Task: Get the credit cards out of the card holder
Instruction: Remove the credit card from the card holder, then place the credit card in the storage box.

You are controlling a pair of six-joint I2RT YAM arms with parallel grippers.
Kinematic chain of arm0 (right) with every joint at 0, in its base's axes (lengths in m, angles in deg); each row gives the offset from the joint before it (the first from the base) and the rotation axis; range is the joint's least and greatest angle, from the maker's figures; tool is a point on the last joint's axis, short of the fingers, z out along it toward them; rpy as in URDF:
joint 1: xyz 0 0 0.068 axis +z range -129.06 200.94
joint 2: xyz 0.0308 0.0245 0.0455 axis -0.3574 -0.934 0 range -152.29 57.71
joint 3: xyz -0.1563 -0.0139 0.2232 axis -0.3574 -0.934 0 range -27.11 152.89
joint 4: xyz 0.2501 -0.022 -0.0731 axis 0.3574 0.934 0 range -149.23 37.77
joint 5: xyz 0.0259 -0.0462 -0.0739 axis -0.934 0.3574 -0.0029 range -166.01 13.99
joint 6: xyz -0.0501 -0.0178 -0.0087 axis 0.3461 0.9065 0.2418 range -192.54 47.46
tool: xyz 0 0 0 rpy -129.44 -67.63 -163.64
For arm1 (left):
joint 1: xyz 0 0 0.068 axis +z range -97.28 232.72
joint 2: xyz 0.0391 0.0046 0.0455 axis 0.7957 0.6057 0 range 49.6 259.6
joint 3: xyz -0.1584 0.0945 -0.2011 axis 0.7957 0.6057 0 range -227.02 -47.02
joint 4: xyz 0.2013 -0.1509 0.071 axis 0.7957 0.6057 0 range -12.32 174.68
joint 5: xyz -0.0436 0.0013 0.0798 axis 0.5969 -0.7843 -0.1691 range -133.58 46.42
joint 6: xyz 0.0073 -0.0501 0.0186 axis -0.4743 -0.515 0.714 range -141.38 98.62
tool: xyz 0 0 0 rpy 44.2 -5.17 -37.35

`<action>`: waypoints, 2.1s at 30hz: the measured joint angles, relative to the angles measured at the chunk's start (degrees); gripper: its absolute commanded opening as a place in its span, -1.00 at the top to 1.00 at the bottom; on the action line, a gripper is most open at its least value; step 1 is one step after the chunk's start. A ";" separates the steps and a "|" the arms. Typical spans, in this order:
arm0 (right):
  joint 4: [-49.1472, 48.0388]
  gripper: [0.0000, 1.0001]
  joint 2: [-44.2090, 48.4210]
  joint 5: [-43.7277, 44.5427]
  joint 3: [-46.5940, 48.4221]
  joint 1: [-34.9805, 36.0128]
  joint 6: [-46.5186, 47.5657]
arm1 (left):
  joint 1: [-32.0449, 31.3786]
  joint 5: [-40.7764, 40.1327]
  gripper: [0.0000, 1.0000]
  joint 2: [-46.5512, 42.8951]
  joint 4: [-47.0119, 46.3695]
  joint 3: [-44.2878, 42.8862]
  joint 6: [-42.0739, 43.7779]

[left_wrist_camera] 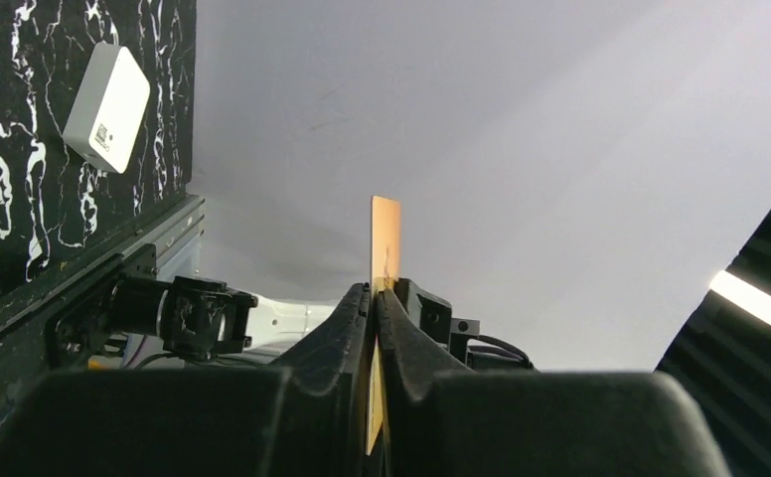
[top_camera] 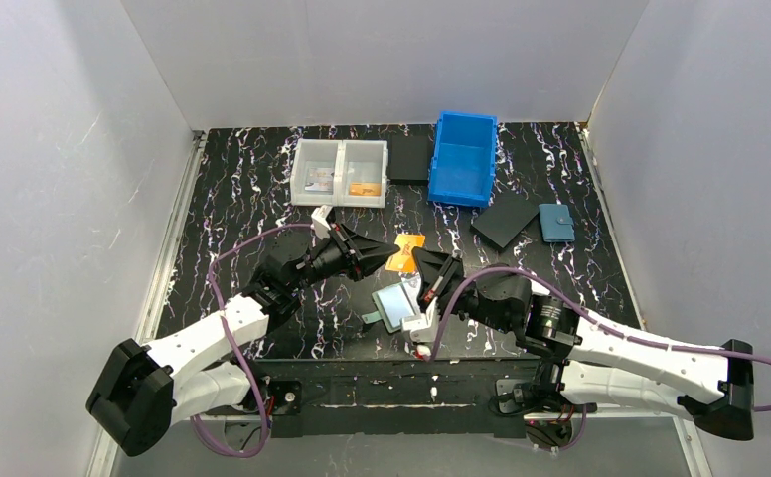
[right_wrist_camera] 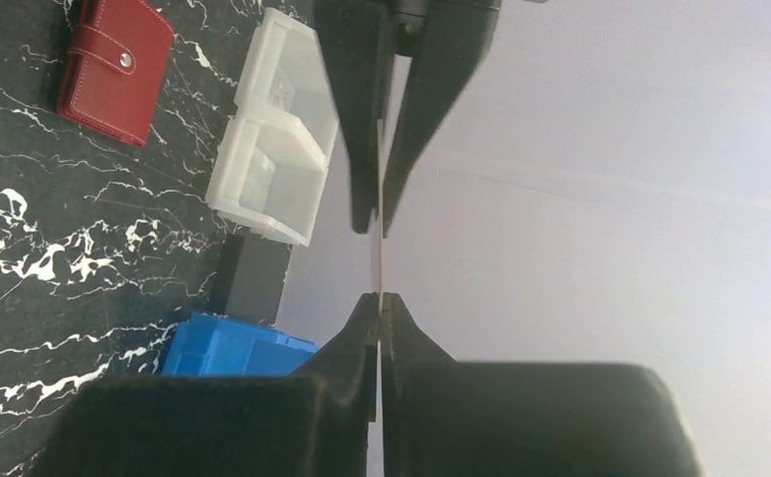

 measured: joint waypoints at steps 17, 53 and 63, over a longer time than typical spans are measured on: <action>9.17 -0.97 6.06 -3.38 -0.99 -2.20 -10.09 | 2.07 1.23 1.00 -7.68 15.02 -5.37 39.79; 29.83 -0.97 -20.48 -58.64 7.92 -60.93 -55.88 | 16.31 -3.98 1.00 57.78 75.19 -86.38 149.11; 29.54 -0.97 -22.01 -61.15 7.88 -65.03 -54.87 | 18.93 1.30 1.00 65.55 75.19 -91.39 151.26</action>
